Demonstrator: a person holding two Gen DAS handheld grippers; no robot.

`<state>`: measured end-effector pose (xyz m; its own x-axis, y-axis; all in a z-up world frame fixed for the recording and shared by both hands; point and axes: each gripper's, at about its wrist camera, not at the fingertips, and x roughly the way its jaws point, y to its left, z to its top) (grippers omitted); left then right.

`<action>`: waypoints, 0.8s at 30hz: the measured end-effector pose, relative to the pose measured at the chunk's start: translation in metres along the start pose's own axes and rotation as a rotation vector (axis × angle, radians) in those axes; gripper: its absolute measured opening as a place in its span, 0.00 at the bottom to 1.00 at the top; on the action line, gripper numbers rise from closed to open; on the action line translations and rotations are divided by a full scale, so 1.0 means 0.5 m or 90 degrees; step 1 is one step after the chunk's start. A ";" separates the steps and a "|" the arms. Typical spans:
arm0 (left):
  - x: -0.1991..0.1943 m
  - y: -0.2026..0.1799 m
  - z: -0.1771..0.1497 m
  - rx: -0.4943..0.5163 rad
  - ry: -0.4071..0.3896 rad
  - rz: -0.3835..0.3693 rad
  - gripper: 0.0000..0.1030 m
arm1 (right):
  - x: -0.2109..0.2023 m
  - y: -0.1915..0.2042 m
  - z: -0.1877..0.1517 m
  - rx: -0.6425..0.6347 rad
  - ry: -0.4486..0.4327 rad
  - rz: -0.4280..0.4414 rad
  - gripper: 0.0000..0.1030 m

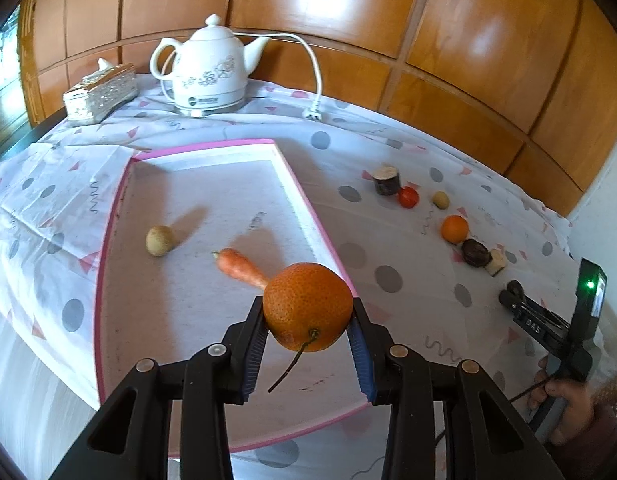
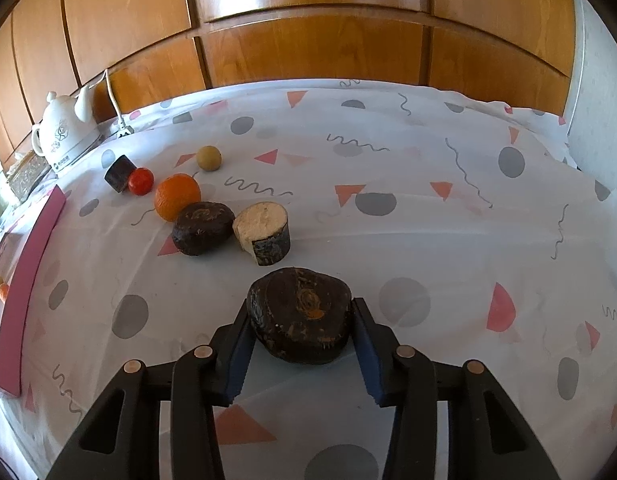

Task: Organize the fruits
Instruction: 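Lower the mandarin into the tray with the left tool while the right tool grasps the dark round root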

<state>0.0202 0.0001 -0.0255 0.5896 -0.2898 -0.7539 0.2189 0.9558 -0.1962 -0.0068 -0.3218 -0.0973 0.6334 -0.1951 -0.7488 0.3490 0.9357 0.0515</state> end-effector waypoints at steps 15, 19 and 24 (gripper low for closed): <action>0.018 0.099 0.022 -0.083 0.011 0.075 0.39 | -0.001 -0.005 -0.005 0.011 -0.014 0.010 0.46; 0.027 0.155 0.027 -0.137 0.020 0.091 0.39 | -0.001 -0.006 -0.006 0.012 -0.016 0.012 0.46; 0.029 0.213 0.041 -0.180 0.015 0.117 0.38 | -0.001 -0.006 -0.006 0.012 -0.016 0.012 0.46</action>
<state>0.0678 0.0966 -0.0444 0.5805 -0.1126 -0.8064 -0.1166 0.9687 -0.2192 -0.0102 -0.3237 -0.0989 0.6569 -0.1853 -0.7309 0.3498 0.9336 0.0777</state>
